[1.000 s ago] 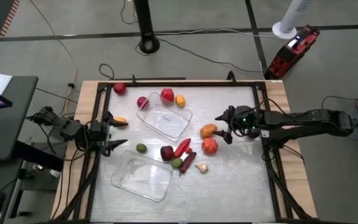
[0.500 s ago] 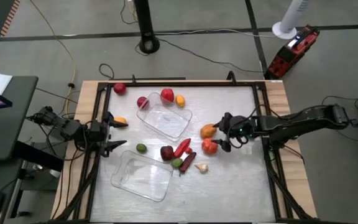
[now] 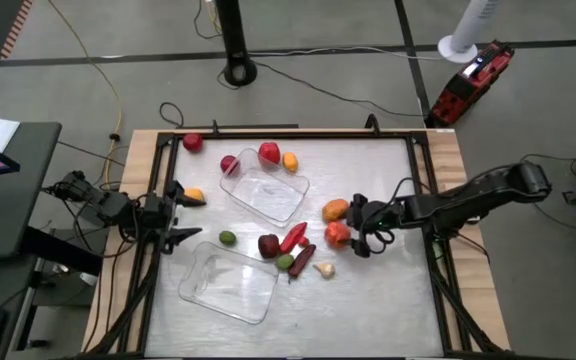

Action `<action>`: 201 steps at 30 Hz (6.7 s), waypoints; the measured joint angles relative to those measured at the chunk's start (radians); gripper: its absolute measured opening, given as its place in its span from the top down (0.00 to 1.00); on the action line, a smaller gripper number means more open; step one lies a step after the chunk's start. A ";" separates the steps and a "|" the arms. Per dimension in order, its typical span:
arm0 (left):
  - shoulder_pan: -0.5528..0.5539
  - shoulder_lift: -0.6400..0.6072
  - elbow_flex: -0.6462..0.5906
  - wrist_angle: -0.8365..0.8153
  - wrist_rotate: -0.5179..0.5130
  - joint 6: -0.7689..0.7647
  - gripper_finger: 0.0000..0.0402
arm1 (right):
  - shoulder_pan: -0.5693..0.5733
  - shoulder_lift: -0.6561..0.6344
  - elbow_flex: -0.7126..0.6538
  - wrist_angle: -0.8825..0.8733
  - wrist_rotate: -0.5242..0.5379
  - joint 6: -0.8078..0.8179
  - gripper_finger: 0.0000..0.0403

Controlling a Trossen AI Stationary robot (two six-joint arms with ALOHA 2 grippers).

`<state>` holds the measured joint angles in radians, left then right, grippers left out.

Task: Sort produce into baskets
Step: Put the orange pumpkin into the bottom transparent bin, then put the brown potato into the bottom transparent bin

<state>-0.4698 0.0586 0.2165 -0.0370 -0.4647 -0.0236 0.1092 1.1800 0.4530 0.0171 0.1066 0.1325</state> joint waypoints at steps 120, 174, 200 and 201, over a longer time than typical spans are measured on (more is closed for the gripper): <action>-0.002 0.657 0.179 0.211 0.061 -0.301 0.20 | 0.207 0.598 0.812 0.029 -0.011 -0.182 0.05; -0.002 0.657 0.179 0.159 0.064 -0.329 0.20 | -0.044 0.325 0.363 -0.373 0.182 -0.174 0.51; -0.001 0.657 0.179 0.162 0.035 -0.338 0.20 | 0.204 0.575 0.831 -0.095 0.034 -0.190 0.46; -0.001 0.657 0.179 0.162 0.041 -0.339 0.20 | 0.204 0.601 0.861 -0.104 0.019 -0.205 0.45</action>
<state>-0.4709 0.7151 0.3950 0.1249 -0.4241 -0.3622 0.3130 1.7814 1.3139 -0.0871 0.1251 -0.0729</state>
